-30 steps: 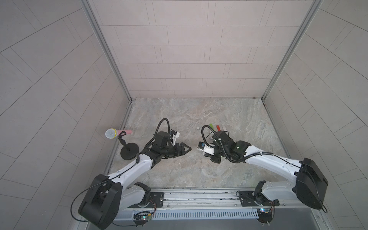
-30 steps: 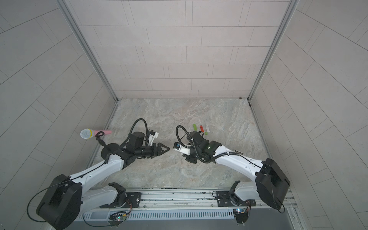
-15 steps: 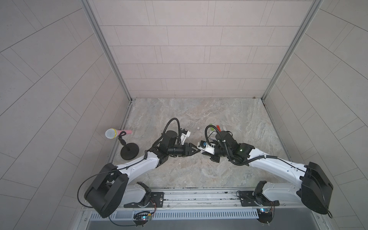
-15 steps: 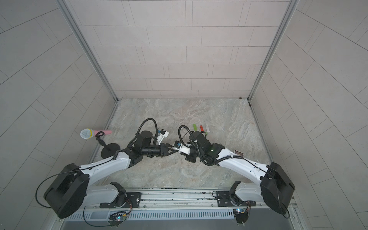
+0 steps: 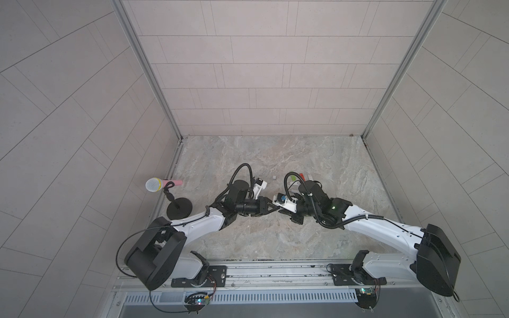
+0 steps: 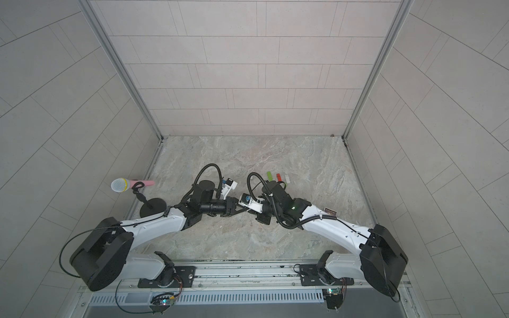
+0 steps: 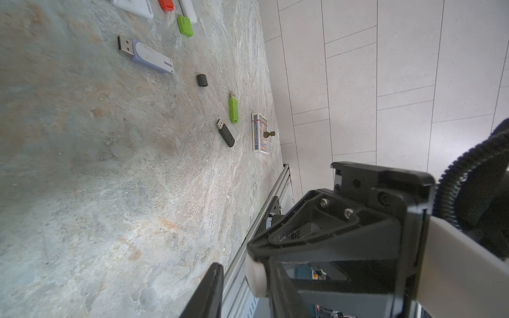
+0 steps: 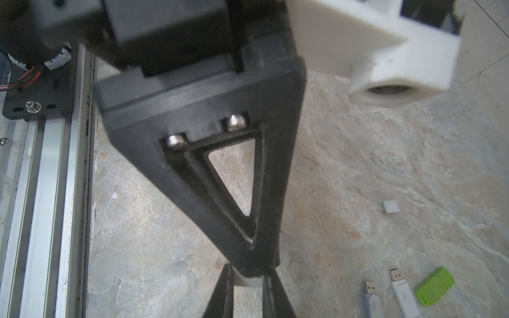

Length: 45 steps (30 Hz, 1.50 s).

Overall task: Close the usb drive cover
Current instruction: Pick up the cover from the center of the board, then move the USB drive to the center of the board.

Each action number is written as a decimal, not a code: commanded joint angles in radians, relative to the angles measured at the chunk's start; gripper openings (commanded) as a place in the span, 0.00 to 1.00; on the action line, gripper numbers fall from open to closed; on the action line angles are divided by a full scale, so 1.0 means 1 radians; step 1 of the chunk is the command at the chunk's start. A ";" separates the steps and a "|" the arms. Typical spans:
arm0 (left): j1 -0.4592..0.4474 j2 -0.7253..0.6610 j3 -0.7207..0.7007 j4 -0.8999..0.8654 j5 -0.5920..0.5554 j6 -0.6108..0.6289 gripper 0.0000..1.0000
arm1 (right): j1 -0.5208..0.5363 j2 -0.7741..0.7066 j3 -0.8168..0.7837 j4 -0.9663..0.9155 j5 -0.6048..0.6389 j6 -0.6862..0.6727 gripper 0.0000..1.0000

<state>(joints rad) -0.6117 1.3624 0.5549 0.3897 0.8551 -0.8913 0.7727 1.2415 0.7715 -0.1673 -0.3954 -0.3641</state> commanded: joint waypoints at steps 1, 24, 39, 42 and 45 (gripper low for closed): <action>-0.011 0.014 0.033 0.039 0.021 -0.008 0.30 | 0.003 -0.008 -0.004 0.057 -0.023 0.002 0.17; -0.017 0.069 0.058 -0.020 0.054 0.014 0.14 | 0.004 -0.002 -0.015 0.166 0.045 0.069 0.16; 0.101 -0.133 0.021 -0.218 -0.121 0.108 0.06 | -0.262 0.035 0.007 -0.056 0.088 0.218 0.40; 0.141 -0.159 0.004 -0.219 -0.113 0.104 0.06 | -0.294 0.172 0.120 -0.176 0.146 0.198 0.40; 0.162 -0.174 -0.003 -0.225 -0.104 0.102 0.05 | -0.297 0.302 0.245 -0.307 0.196 0.117 0.40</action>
<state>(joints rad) -0.4618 1.2087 0.5671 0.1844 0.7532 -0.8062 0.4767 1.4780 0.9436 -0.3134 -0.2543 -0.2047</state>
